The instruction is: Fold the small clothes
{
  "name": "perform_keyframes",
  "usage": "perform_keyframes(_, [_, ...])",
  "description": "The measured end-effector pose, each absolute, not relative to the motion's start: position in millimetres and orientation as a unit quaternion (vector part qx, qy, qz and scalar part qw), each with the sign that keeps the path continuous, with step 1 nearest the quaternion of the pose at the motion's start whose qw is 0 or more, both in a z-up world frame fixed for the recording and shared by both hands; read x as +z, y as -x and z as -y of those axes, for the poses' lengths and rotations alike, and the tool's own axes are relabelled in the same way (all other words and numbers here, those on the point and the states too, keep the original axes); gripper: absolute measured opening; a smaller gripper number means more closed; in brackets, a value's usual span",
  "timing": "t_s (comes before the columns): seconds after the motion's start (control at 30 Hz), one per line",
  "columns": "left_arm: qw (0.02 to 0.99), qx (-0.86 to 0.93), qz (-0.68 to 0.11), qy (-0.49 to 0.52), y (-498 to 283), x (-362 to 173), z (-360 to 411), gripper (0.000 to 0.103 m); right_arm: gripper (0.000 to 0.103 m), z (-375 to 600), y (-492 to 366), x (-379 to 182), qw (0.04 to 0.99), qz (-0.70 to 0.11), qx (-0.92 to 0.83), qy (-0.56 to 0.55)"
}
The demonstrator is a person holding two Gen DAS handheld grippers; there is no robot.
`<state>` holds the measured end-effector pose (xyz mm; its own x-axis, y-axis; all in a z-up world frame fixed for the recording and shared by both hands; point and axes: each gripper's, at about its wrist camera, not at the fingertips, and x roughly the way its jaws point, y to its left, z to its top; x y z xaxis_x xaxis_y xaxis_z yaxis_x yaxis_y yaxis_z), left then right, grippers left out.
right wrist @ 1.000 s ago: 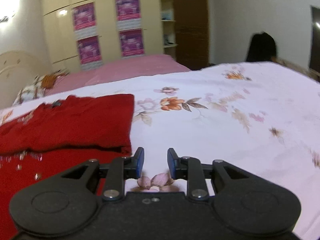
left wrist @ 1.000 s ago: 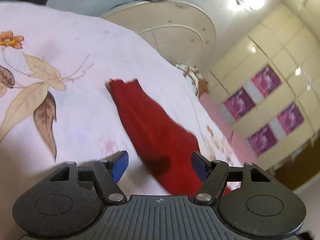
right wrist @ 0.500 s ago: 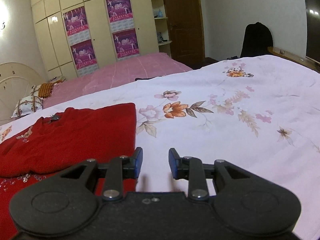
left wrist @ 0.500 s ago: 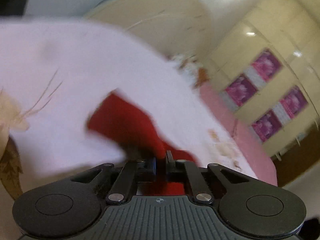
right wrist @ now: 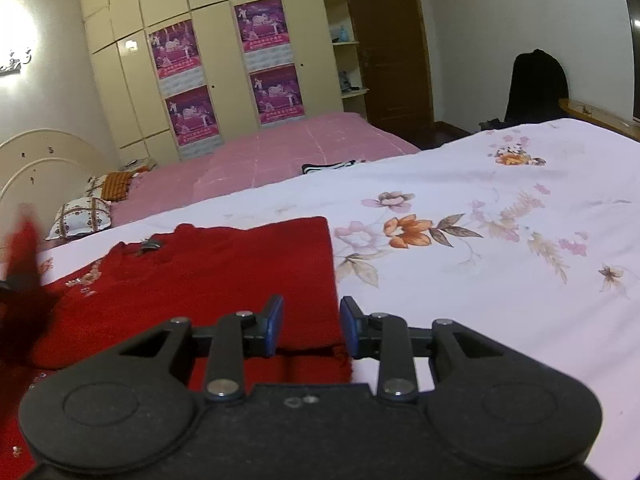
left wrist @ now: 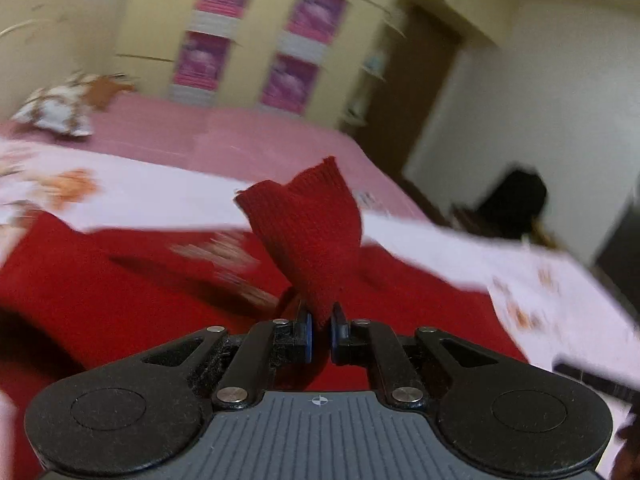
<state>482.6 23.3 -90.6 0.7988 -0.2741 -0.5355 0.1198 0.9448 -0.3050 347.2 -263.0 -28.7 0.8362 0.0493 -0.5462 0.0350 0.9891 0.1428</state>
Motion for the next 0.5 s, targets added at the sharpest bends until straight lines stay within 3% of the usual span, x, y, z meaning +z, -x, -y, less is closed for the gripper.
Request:
perform_keyframes(0.13, [0.934,-0.123,-0.322,0.089,-489.3,-101.7,33.7,0.008,0.032,265.0,-348.9,-22.4,0.955,-0.287,0.008,-0.08])
perform_keyframes(0.27, [0.932,-0.127,-0.335,0.048,-486.5,-112.4,58.7,0.009,0.042,265.9,-353.6,-19.4,0.951,-0.293,0.015,-0.097])
perform_keyframes(0.33, [0.931,-0.147,-0.333,0.038,-472.9,-102.6,58.4,0.042,0.048,264.8,-357.2,-20.9,0.945,-0.303,0.029,-0.121])
perform_keyframes(0.37, [0.93,-0.161,-0.327,0.04,-463.5,-97.4,55.9,0.077,0.048,263.2,-358.8,-21.9,0.941,-0.308,0.037,-0.134])
perform_keyframes(0.4, [0.935,-0.159,-0.314,0.035,-456.5,-90.2,52.9,0.085,0.048,261.4,-359.8,-22.6,0.939,-0.31,0.043,-0.142])
perform_keyframes(0.5, [0.946,-0.14,-0.291,0.028,-429.8,-75.3,25.1,0.085,0.048,251.6,-362.5,-24.8,0.928,-0.318,0.076,-0.176])
